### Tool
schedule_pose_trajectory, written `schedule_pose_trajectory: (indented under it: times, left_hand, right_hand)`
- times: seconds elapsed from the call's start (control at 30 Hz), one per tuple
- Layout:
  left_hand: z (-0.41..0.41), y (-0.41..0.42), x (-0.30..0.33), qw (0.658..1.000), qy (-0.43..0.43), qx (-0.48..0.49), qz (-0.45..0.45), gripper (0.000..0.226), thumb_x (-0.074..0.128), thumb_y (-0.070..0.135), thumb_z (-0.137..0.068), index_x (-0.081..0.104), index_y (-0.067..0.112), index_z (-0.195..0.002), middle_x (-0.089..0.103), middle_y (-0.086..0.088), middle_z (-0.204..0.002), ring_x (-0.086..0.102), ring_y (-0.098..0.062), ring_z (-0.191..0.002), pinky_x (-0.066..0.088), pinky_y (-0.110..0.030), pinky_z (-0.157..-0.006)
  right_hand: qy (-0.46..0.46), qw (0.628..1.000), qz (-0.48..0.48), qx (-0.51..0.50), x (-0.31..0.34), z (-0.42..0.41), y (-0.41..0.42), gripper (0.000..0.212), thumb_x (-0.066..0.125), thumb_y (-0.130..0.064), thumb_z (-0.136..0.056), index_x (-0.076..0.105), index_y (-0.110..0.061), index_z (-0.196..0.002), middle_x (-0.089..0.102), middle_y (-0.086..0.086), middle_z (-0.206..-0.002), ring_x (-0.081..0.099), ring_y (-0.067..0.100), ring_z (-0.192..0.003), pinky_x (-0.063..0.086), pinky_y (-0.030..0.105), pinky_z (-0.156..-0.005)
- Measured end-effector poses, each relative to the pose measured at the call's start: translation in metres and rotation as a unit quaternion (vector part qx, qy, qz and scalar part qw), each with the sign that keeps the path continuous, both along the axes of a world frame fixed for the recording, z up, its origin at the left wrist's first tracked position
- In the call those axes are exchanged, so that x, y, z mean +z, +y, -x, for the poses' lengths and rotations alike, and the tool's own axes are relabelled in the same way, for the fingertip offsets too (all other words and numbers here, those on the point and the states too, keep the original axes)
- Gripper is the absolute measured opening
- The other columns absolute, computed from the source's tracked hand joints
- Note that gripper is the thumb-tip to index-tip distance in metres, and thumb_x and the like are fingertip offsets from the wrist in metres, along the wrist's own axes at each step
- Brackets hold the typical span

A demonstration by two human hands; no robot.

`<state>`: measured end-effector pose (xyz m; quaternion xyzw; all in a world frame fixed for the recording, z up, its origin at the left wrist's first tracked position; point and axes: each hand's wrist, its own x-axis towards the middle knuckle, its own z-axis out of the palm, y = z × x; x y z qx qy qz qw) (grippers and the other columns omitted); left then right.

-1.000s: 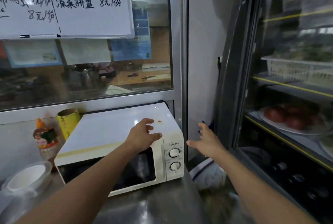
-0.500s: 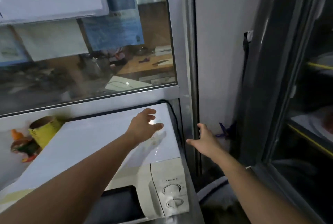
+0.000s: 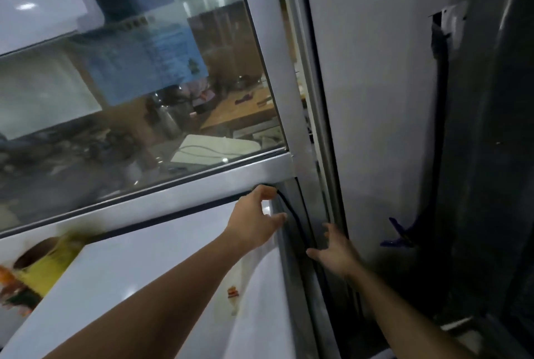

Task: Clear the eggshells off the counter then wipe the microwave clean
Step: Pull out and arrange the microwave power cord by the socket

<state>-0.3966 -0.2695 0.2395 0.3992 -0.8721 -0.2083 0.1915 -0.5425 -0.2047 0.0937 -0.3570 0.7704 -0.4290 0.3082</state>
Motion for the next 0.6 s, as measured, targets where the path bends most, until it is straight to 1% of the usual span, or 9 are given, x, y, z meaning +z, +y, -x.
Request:
schedule_pose_trajectory:
  times: [0.07,0.13,0.27,0.37,0.53,0.6]
  left_hand:
    - [0.005,-0.008,-0.001,1.0,-0.005,0.0,-0.001,0.052,0.072,0.029,-0.079,0.051,0.025,-0.126,0.054,0.01,-0.128,0.048,-0.001,-0.101,0.035,-0.016,-0.084]
    - [0.008,-0.016,-0.003,1.0,-0.007,0.007,-0.001,0.052,0.072,0.03,-0.079,0.051,0.026,-0.126,0.054,0.01,-0.129,0.048,-0.001,-0.099,0.036,-0.017,-0.084]
    - [0.012,-0.027,-0.008,1.0,-0.011,0.02,0.008,0.05,0.071,0.03,-0.079,0.052,0.028,-0.125,0.054,0.008,-0.13,0.05,-0.008,-0.112,0.036,-0.018,-0.089]
    - [0.013,-0.031,-0.01,1.0,-0.007,0.021,0.017,0.047,0.071,0.027,-0.079,0.054,0.026,-0.123,0.054,0.007,-0.129,0.048,-0.011,-0.119,0.037,-0.02,-0.095]
    - [0.012,-0.035,-0.01,0.999,-0.006,0.026,0.021,0.045,0.071,0.026,-0.079,0.055,0.025,-0.122,0.054,0.007,-0.129,0.047,-0.012,-0.121,0.039,-0.024,-0.1]
    - [0.01,-0.035,-0.01,0.999,-0.003,0.027,0.025,0.044,0.071,0.026,-0.079,0.056,0.025,-0.12,0.054,0.009,-0.128,0.047,-0.011,-0.119,0.037,-0.02,-0.096]
  right_hand:
    - [-0.016,1.0,0.007,-0.001,-0.01,0.003,-0.015,0.088,0.075,-0.027,-0.076,0.024,-0.013,-0.146,0.034,0.011,-0.149,0.036,0.026,-0.135,0.034,0.037,-0.109]
    - [-0.025,1.0,0.009,0.002,-0.019,0.005,-0.028,0.086,0.076,-0.025,-0.075,0.027,-0.012,-0.145,0.037,0.012,-0.147,0.038,0.026,-0.133,0.036,0.036,-0.108]
    - [-0.022,1.0,0.01,0.013,-0.036,0.009,-0.051,0.079,0.075,-0.026,-0.073,0.035,-0.013,-0.14,0.047,0.011,-0.139,0.047,0.025,-0.126,0.041,0.036,-0.103]
    - [-0.047,0.998,0.025,0.018,-0.047,0.008,-0.067,0.068,0.075,-0.018,-0.073,0.043,-0.01,-0.132,0.055,0.012,-0.13,0.054,0.026,-0.117,0.045,0.035,-0.098]
    - [-0.07,0.997,0.027,0.03,-0.065,0.005,-0.084,0.054,0.07,-0.012,-0.077,0.049,-0.008,-0.127,0.06,0.012,-0.122,0.058,0.027,-0.111,0.045,0.029,-0.091]
    - [-0.075,0.996,0.028,0.039,-0.073,0.006,-0.085,0.048,0.068,-0.009,-0.079,0.053,-0.008,-0.124,0.061,0.012,-0.12,0.058,0.027,-0.11,0.046,0.03,-0.092]
